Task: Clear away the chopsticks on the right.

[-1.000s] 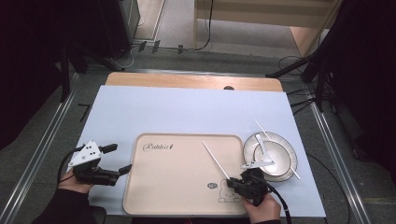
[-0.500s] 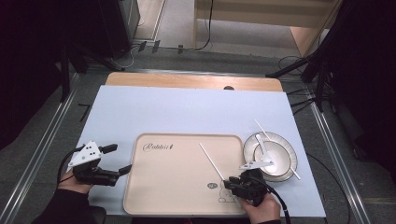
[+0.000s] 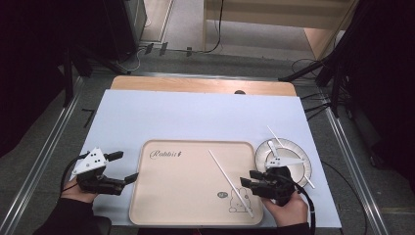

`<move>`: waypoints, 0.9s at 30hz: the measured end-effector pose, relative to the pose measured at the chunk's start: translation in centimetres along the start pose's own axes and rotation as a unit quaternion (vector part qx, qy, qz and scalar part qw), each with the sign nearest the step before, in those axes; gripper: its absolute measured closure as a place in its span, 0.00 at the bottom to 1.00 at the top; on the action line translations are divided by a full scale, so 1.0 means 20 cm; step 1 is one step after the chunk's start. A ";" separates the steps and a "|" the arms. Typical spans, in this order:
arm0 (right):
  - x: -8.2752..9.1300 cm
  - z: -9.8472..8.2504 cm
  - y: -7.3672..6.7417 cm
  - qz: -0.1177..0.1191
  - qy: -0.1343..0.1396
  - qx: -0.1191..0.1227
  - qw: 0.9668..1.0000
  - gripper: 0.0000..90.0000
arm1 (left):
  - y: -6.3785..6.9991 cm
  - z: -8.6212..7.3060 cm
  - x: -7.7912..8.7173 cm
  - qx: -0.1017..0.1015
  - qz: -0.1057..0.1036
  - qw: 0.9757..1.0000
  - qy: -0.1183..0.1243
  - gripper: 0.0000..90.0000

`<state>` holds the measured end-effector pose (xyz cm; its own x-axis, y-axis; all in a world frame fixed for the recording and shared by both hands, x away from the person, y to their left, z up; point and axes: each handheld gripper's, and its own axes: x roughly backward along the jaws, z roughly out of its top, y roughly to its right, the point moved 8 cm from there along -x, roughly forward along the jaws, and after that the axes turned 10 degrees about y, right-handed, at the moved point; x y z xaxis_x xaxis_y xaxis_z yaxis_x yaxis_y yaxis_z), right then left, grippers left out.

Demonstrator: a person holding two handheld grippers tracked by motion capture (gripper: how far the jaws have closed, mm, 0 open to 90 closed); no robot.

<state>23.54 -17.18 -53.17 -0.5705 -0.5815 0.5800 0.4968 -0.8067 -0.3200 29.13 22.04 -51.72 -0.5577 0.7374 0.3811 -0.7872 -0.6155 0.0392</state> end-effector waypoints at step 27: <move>0.28 0.23 0.49 -0.039 0.035 0.017 0.998 0.38 | -0.01 0.00 0.00 0.003 0.004 1.000 -0.001 0.10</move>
<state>28.21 -27.84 -49.71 -0.6521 -0.5235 0.5484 0.4696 -0.8468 -0.2499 29.20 22.24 -51.79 -0.5628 0.7327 0.3825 -0.7817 -0.6223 0.0419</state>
